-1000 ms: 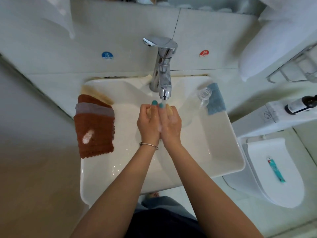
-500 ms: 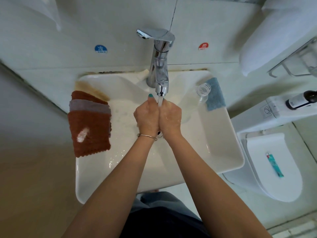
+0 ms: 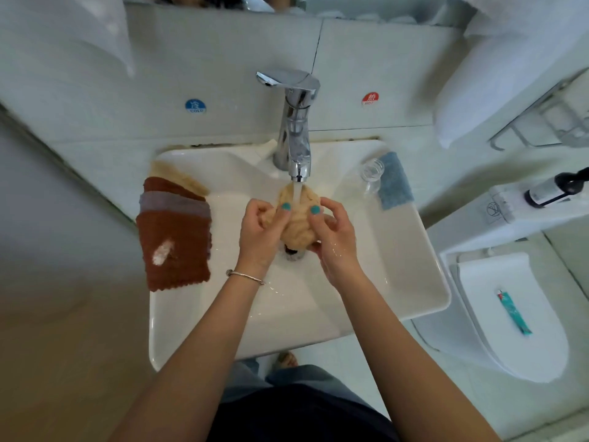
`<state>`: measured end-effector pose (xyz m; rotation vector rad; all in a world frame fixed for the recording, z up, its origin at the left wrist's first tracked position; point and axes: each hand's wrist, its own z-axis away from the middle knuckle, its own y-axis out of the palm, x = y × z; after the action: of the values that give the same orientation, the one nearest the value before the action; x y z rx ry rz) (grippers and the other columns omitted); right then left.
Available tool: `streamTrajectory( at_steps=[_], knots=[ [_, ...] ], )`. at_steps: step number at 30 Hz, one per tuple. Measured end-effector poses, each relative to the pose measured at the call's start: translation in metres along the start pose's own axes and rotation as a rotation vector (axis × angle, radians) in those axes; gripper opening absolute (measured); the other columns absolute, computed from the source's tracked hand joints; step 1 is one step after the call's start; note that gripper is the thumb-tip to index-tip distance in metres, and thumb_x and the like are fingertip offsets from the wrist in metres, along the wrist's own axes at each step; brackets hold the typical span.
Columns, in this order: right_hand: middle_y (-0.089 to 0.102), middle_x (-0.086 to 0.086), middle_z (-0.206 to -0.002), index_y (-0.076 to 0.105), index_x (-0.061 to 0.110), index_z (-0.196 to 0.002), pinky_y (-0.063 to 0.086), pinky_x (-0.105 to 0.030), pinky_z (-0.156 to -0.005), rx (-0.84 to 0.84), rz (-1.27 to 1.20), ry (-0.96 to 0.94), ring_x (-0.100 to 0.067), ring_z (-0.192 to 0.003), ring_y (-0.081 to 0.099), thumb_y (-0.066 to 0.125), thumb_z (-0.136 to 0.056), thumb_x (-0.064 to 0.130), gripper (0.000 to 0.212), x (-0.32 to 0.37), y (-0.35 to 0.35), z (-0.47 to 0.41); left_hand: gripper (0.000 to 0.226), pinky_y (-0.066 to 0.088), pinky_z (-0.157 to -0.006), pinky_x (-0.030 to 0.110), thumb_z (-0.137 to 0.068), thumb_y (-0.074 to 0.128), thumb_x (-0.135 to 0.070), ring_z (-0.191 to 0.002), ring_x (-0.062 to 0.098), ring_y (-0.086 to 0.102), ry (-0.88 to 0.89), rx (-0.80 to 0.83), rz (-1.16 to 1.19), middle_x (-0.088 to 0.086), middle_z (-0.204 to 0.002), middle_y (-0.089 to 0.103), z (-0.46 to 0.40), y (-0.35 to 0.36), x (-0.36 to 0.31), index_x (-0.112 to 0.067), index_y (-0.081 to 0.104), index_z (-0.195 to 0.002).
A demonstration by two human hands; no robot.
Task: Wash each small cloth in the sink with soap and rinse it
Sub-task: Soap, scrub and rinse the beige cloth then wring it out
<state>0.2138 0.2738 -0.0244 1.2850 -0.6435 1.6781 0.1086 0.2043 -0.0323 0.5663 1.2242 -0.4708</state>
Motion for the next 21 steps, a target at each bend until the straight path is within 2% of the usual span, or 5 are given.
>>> streamTrajectory(
  at_steps=[3,7,11,15,21],
  knots=[
    [0.066,-0.011,-0.098,0.066,0.016,-0.111,0.055,-0.042,-0.078,0.048,0.095,-0.045,-0.026,-0.090,0.067,0.067,-0.091,0.019,0.019,0.009,-0.005,-0.005,0.048,0.056,-0.072,0.038,-0.063,0.077,-0.039,-0.085,0.019,0.068,-0.222,0.161,0.070,0.002,-0.099,0.069,0.000,-0.008,-0.001,-0.026,0.056,-0.104],
    [0.063,-0.003,-0.104,0.061,0.023,-0.111,0.056,-0.034,-0.082,0.029,0.136,-0.043,-0.018,-0.092,0.065,0.073,-0.087,0.022,0.027,0.013,0.003,-0.007,0.021,0.055,-0.088,0.051,-0.078,0.075,-0.039,-0.101,0.026,0.068,-0.118,0.126,-0.094,0.000,-0.098,0.072,-0.001,-0.010,-0.001,-0.030,0.065,-0.094],
    [0.065,-0.007,-0.114,0.053,0.014,-0.118,0.055,-0.040,-0.087,-0.103,-0.080,0.174,-0.023,-0.101,0.067,0.070,-0.084,0.049,0.052,0.006,0.015,-0.005,0.025,0.056,-0.085,0.044,-0.080,0.074,-0.032,-0.105,0.028,0.066,-0.104,0.085,0.139,0.002,-0.106,0.070,0.004,-0.002,-0.002,-0.027,0.062,-0.102],
    [0.065,-0.017,-0.107,0.054,0.004,-0.121,0.047,-0.041,-0.076,0.045,-0.210,0.227,-0.032,-0.095,0.061,0.072,-0.084,0.032,0.050,0.003,0.023,0.002,0.030,0.055,-0.088,0.043,-0.076,0.075,-0.037,-0.101,0.024,0.067,-0.101,0.027,0.155,0.003,-0.102,0.070,0.005,0.002,-0.002,-0.024,0.061,-0.099],
    [0.060,-0.005,-0.117,0.034,0.030,-0.128,0.057,-0.044,-0.086,0.174,0.144,0.062,-0.026,-0.103,0.065,0.079,-0.078,0.016,0.069,0.011,0.017,-0.008,0.027,0.052,-0.066,0.031,-0.070,0.078,-0.026,-0.075,0.013,0.059,-0.162,0.032,0.029,-0.001,-0.083,0.063,-0.001,-0.017,0.002,-0.023,0.057,-0.086]
  ],
)
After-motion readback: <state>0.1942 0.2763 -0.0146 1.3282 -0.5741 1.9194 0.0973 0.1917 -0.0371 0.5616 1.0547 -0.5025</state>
